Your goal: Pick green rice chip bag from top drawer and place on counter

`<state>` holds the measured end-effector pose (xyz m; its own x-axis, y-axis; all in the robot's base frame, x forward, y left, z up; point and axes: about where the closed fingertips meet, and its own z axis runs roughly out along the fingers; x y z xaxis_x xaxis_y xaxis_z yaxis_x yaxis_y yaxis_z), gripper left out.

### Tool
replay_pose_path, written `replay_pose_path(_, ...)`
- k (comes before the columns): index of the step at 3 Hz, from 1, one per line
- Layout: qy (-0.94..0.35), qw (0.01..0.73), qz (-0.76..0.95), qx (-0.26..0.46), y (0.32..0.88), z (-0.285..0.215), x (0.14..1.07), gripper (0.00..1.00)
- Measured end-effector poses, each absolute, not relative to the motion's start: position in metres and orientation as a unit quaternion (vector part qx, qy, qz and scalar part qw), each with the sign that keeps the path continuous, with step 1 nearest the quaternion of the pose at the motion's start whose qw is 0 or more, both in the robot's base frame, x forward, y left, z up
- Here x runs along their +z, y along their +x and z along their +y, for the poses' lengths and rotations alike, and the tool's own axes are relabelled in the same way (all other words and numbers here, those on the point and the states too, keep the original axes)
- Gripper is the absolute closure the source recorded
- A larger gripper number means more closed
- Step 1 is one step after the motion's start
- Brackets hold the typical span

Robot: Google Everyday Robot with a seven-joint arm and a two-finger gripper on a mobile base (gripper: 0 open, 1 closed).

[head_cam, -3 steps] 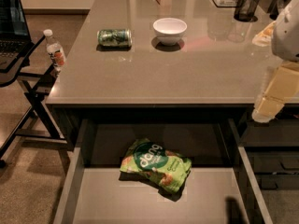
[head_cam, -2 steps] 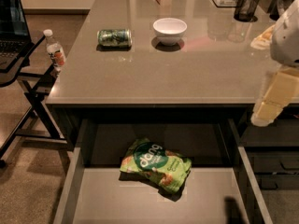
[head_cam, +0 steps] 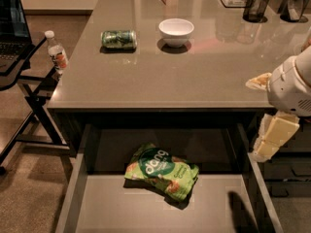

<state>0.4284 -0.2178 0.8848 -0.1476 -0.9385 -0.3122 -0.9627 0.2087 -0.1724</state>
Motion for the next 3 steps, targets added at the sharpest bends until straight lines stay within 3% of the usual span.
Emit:
replay_pose_path(1,-0.628,0.179,0.757,0.035,0.428,-0.217,0.885,0.0)
replay_pose_path(3,-0.619,0.152,0.753,0.163,0.415,-0.161,0.78,0.0)
